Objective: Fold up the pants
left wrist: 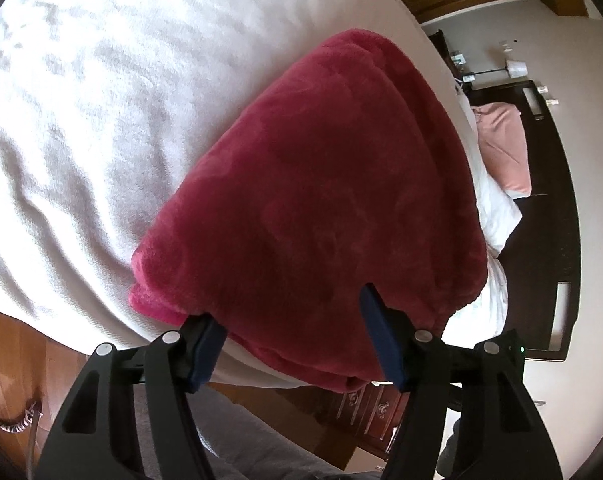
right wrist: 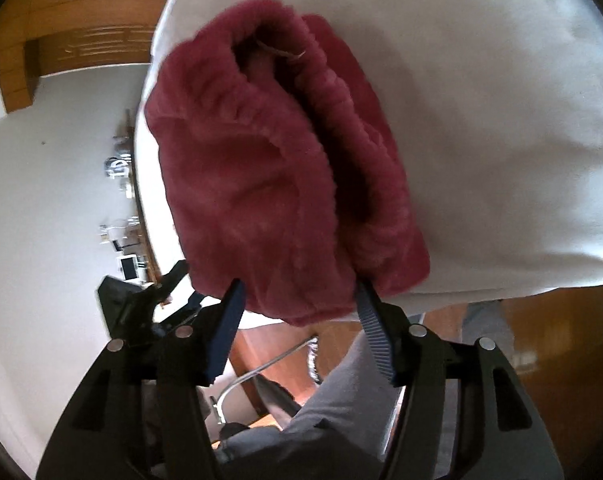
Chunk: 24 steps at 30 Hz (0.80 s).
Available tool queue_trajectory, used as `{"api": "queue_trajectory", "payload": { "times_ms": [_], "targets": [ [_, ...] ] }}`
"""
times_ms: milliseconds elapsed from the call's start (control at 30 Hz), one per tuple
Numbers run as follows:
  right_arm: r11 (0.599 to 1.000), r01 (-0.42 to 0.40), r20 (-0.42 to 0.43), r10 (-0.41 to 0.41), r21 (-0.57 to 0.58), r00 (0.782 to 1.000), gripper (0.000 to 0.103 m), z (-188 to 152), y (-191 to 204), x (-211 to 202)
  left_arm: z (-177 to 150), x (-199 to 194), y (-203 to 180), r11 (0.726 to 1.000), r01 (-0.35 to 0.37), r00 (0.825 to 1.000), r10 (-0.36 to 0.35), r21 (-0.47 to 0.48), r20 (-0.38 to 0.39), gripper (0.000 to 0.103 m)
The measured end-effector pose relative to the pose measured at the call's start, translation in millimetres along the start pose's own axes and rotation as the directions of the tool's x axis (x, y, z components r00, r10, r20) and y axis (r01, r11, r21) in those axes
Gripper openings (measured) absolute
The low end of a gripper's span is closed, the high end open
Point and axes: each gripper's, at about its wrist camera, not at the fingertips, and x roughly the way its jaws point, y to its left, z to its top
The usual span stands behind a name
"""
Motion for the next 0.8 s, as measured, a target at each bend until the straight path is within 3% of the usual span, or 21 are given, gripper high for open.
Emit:
{"api": "queue_trajectory", "payload": {
  "times_ms": [67, 100, 200, 300, 400, 533, 667, 800],
  "targets": [
    [0.999, 0.049, 0.025, -0.048, -0.024, 0.999, 0.018, 5.8, 11.9, 7.8, 1.9, -0.6, -0.4, 1.000, -0.015, 1.000, 0.015, -0.001, 0.003, 0.052],
    [0.996, 0.069, 0.046, -0.066, -0.050, 0.997, 0.018, 9.5, 19.0, 7.6, 2.7, -2.1, 1.0, 1.000, -0.018, 1.000, 0.018, -0.006, 0.008, 0.042],
    [0.988, 0.061, 0.164, -0.037, -0.141, 0.986, 0.017, 12.6, 41.9, -14.9, 4.7, -10.0, 4.2, 1.000, -0.004, 1.000, 0.005, -0.011, 0.028, 0.027],
    [0.979, 0.082, 0.208, -0.042, -0.187, 0.977, 0.017, 14.1, 55.8, -26.7, 0.7, -19.6, -2.6, 0.999, 0.023, 0.998, -0.025, 0.035, 0.055, 0.026],
    [0.973, 0.148, 0.167, -0.118, -0.178, 0.979, 0.017, 12.9, 50.4, -1.8, -3.3, -12.2, -5.7, 0.995, -0.041, 0.998, 0.036, 0.089, 0.055, 0.026],
    [0.988, 0.133, 0.058, -0.129, -0.075, 0.990, 0.017, 3.0, 22.6, 22.3, -10.4, 2.5, 6.6, 0.989, -0.108, 0.994, 0.108, 0.098, 0.011, 0.026],
    [0.978, 0.142, 0.042, -0.137, -0.151, 0.990, 0.017, -16.3, 36.9, 12.5, -21.2, -7.4, 16.6, 0.991, -0.103, 0.995, 0.104, 0.085, 0.001, 0.026],
    [0.960, 0.235, 0.042, -0.231, -0.153, 0.972, 0.017, -11.9, 32.7, 24.9, -30.7, 0.4, 23.1, 0.980, -0.167, 0.984, 0.172, 0.112, -0.037, 0.026]
  ]
}}
